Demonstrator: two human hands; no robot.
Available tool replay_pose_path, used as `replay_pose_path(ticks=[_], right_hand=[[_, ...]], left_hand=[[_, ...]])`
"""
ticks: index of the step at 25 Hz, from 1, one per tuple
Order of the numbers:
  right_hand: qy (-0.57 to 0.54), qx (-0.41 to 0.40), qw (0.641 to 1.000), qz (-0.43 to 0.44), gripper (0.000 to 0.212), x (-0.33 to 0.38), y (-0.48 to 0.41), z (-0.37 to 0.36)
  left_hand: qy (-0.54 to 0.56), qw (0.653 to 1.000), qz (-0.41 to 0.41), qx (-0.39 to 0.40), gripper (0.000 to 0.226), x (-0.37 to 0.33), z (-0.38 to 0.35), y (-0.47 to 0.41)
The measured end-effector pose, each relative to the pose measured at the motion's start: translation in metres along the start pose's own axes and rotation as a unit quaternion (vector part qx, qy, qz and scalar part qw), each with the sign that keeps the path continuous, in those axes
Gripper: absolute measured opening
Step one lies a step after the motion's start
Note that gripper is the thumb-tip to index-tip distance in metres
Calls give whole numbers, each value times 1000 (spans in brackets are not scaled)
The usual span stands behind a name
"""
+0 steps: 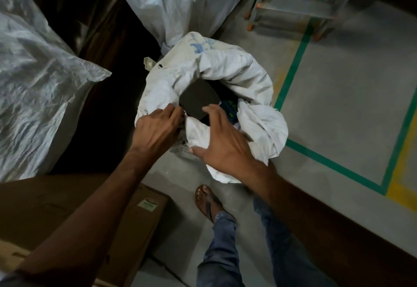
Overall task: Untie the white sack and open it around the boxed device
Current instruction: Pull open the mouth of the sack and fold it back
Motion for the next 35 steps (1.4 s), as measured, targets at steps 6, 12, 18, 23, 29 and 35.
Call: replay_pose_path(ticks=[6, 12, 18, 23, 29, 35], right_hand=[[227, -171, 958, 50, 32, 22, 2, -7], [274, -97, 947, 135, 50, 41, 44, -68], [134, 17, 969, 209, 37, 47, 6, -32], [388, -10, 901, 195, 104, 55, -121, 8], [417, 79, 882, 206, 42, 55, -205, -16], [194, 263, 937, 122, 13, 46, -259, 29]], left_hand=[[327, 922, 202, -38, 39, 51, 3, 9], [595, 657, 462, -30, 46, 62, -68, 29], [742, 459, 483, -72, 51, 80, -107, 35], [781, 433, 447, -52, 41, 103, -124, 35], [562, 662, 492, -59, 49, 135, -101, 37], [187, 910, 368, 29, 81, 77, -58, -42]])
Point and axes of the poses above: each hand's wrist, its own y-axis away from the middle knuckle, its own z-axis out of the back of the hand, x = y × z, the point moved 10 cm from there along -y, towards the middle knuckle, and after that the axes turned 10 degrees about x, right-handed, at the moved point
